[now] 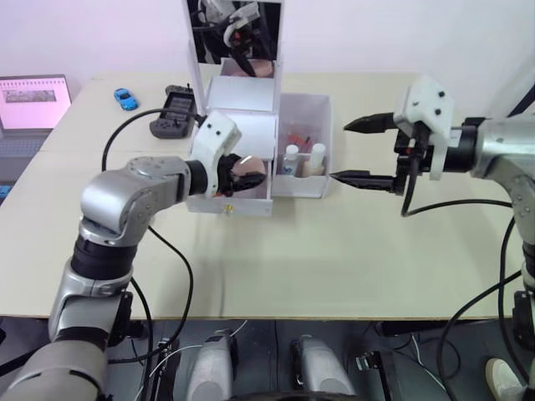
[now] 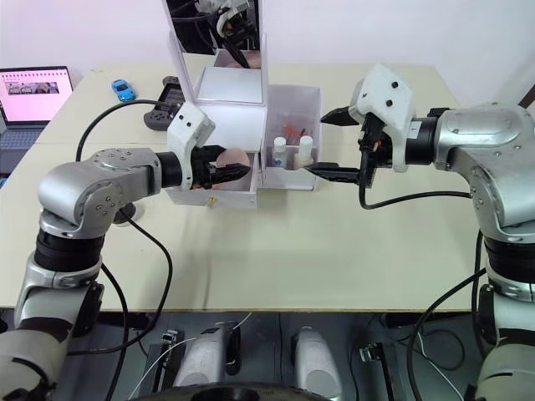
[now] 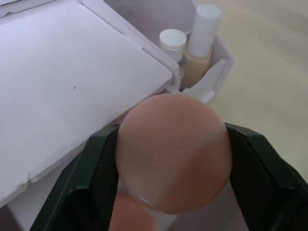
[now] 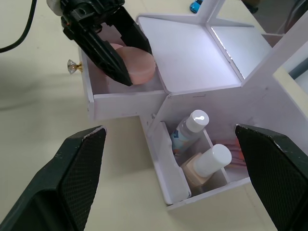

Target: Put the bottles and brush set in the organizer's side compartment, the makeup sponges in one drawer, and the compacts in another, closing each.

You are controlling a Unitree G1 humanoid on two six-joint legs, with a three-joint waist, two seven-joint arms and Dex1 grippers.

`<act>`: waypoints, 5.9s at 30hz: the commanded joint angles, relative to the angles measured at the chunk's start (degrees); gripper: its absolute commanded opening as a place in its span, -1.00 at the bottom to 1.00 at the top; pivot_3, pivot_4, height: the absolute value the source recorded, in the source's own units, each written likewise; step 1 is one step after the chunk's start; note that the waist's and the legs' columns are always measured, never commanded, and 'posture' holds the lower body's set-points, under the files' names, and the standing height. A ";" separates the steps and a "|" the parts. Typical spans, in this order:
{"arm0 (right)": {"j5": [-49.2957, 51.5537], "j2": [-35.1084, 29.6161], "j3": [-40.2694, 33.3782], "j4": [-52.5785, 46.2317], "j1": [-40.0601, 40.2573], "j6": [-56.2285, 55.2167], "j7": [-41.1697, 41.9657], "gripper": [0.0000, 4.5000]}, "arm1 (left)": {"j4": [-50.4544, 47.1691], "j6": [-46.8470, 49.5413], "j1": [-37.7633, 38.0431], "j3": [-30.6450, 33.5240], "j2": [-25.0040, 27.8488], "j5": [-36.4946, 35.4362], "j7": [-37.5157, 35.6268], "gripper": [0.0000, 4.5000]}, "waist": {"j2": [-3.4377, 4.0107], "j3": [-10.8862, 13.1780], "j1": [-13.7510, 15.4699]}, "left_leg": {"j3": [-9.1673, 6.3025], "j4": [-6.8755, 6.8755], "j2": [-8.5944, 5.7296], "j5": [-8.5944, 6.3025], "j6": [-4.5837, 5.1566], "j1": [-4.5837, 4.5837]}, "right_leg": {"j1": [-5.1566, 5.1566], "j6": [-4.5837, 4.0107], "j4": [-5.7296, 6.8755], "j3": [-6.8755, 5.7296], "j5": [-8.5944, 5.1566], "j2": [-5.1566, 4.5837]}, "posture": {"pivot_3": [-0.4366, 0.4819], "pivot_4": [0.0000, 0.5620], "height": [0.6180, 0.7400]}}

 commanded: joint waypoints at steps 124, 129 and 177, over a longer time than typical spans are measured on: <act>10.18 -5.67 -16.03 17.74 15.71 -3.00 -2.22 1.00 | -1.98 -40.24 35.52 21.45 3.99 2.05 -13.79 -0.64 | 0.12 -0.10 -0.10 | 0.35 0.11 0.08 -0.15 0.24 0.04 | 0.07 -0.01 -0.23 0.14 0.06 -0.12 | -0.05 -0.47 0.98; 3.60 -3.91 -18.69 27.73 22.68 -16.61 -1.27 1.00 | 0.72 -40.93 39.72 29.66 9.00 -0.73 -15.97 0.48 | 0.16 -0.10 0.09 | 0.42 0.16 0.00 -0.15 0.24 0.04 | 0.15 -0.20 -0.32 0.13 -0.05 -0.23 | -0.05 -0.47 0.98; 12.29 4.44 -7.34 -3.20 7.54 2.06 -10.20 1.00 | -2.55 -36.28 31.31 7.14 -15.69 13.10 13.86 0.98 | 0.09 -0.16 0.05 | 0.55 -0.13 -0.04 -0.12 0.18 0.38 | 0.28 0.02 -0.26 0.29 0.06 -0.24 | -0.05 -0.47 0.98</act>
